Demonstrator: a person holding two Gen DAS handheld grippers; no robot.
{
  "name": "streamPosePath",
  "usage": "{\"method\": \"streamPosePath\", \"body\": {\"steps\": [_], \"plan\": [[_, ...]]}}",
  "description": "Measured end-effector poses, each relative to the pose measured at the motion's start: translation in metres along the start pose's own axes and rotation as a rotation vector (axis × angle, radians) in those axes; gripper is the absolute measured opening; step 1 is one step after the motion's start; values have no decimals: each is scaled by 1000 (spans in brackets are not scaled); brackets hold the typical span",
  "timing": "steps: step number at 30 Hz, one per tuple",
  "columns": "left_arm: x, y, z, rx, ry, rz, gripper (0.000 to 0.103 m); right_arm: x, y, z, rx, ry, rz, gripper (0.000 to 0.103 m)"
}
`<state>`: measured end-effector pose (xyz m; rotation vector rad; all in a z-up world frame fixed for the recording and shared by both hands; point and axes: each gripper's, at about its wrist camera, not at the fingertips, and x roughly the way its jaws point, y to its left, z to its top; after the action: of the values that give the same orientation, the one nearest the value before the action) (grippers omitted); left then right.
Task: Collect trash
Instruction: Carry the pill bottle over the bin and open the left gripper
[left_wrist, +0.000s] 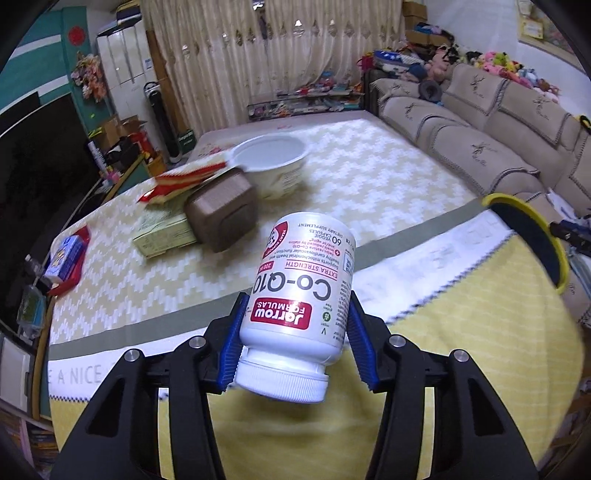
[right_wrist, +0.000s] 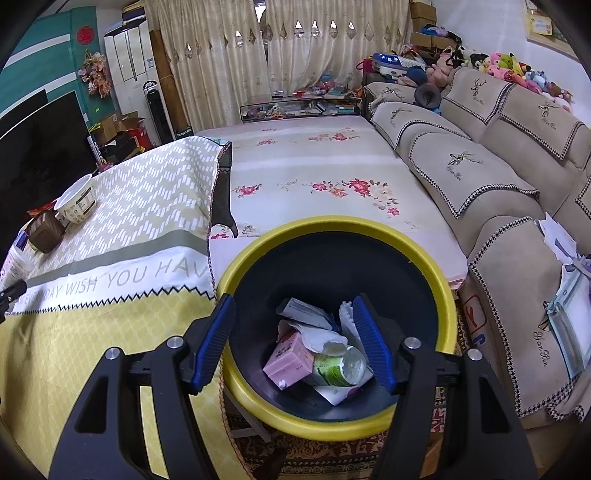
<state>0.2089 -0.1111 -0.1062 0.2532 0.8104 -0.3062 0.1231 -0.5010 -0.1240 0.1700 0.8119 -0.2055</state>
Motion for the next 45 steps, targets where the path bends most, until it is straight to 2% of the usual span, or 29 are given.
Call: {"method": "streamPosePath", "body": {"steps": [8, 17, 23, 30, 33, 35, 37, 41, 45], "plan": [[-13, -77, 21, 107, -27, -106, 51, -25, -38, -13, 55, -38, -28, 63], [-1, -174, 53, 236, -25, -236, 51, -53, -87, -26, 133, -99, -138, 64], [21, -234, 71, 296, 13, -319, 51, -57, -110, -33, 178, -107, -143, 66], [57, -286, 89, 355, 55, -350, 52, -54, -118, -38, 204, -99, -137, 66], [69, -296, 96, 354, 56, -345, 53, -54, -119, -37, 209, -103, -132, 68], [70, -296, 99, 343, 34, -338, 63, -54, -118, -36, 207, -104, -130, 69], [67, -293, 102, 329, 15, -345, 67, -52, -116, -36, 202, -100, -128, 69], [51, -275, 100, 309, -27, -345, 69, -47, -110, -35, 193, -87, -116, 69], [32, -242, 90, 258, -60, -336, 71, -44, -98, -33, 169, -80, -101, 69]]}}
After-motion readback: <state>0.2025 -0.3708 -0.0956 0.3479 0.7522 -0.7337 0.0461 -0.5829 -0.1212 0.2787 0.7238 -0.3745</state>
